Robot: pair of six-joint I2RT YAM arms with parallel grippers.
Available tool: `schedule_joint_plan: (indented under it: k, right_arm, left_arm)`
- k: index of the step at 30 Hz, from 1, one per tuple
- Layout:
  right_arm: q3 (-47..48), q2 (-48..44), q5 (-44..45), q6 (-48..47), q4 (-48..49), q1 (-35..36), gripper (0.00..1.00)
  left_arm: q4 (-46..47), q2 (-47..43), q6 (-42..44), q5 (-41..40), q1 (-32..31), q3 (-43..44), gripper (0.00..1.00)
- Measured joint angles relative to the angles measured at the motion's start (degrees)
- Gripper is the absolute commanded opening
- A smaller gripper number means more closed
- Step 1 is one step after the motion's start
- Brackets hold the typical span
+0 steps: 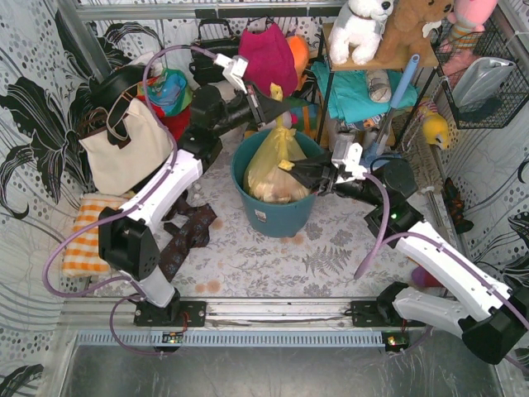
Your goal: Tie the trash bag
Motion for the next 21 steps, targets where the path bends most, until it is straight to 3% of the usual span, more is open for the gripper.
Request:
schedule_joint_plan:
  k: [8, 21]
  right_arm:
    - [-13.0, -1.3, 1.1, 8.6, 3.5, 0.0, 0.0]
    - [-6.9, -1.6, -2.2, 15.6, 8.3, 0.0, 0.0]
  left_arm:
    - [1.5, 2.8, -0.5, 0.1, 0.0, -7.0, 0.0]
    - [-1.6, 3.6, 0.8, -0.9, 0.0, 3.0, 0.0]
